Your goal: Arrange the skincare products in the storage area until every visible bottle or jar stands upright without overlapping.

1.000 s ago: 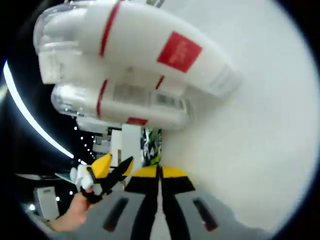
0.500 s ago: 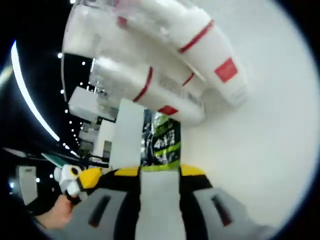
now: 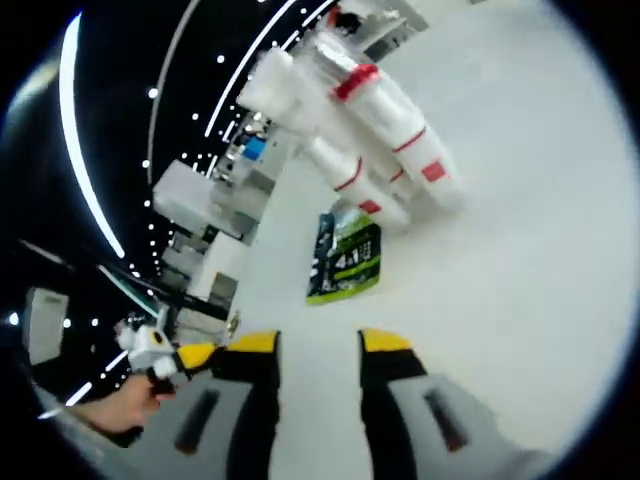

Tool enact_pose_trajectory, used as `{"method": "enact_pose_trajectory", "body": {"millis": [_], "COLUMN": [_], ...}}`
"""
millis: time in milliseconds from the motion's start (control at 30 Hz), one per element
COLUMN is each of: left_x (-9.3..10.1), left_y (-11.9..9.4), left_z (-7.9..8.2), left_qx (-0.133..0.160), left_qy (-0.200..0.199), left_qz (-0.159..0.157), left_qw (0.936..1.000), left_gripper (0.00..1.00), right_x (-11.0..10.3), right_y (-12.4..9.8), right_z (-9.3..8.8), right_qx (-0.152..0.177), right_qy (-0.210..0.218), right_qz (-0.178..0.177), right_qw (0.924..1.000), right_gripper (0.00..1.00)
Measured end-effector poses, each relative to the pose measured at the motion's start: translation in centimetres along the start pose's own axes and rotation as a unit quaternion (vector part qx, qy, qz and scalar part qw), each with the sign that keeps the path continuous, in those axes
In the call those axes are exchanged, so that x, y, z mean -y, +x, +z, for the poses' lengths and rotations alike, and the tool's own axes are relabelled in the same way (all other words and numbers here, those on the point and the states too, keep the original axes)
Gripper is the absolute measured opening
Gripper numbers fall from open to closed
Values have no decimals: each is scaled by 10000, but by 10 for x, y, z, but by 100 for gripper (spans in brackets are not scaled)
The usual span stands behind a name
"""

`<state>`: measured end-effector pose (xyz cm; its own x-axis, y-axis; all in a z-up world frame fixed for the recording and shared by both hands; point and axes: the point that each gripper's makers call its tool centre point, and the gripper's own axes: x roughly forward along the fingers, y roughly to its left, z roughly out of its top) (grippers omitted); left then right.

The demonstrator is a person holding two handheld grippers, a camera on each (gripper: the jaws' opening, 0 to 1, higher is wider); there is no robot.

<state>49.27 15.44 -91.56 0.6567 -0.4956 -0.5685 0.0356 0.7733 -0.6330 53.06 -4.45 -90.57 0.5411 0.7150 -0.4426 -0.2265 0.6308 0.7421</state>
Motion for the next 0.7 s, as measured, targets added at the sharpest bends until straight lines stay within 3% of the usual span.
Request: {"method": "enact_pose_trajectory", "body": {"millis": [67,233,333,433,500,567,667,700], "left_x": [-10,-35,-54,-79,-91,-115,-129,-134], "left_y": [-10,-25,-35,-50,-57,-65,-70,-70], "left_z": [2,2,1,1,-1,-7,-10,-10], "left_qx": [36,-220,-488,-815,-962,-1325,-1519,-1559], "left_qy": [221,854,1341,1979,2168,2297,2427,2383], "left_qz": [243,691,1067,1520,1681,1912,2073,2114], "left_qw": [9995,9937,9840,9649,9568,9451,9354,9350], "left_gripper": [58,62,69,71,72,74,75,74], "right_x": [-4,-22,-23,-27,-29,-33,-35,-35], "right_y": [-4,-18,-23,-29,-31,-36,-44,-48], "right_z": [-3,-17,-25,-30,-32,-34,-37,-38], "right_qx": [-20,-84,-189,-199,-221,-264,-290,-311], "right_qy": [-60,-165,-445,-465,-469,-580,-631,-647], "right_qz": [32,361,331,358,394,439,461,448], "right_qw": [10000,9992,9983,9981,9979,9970,9965,9964], "right_gripper": [33,37,38,41,41,41,41,41]}}
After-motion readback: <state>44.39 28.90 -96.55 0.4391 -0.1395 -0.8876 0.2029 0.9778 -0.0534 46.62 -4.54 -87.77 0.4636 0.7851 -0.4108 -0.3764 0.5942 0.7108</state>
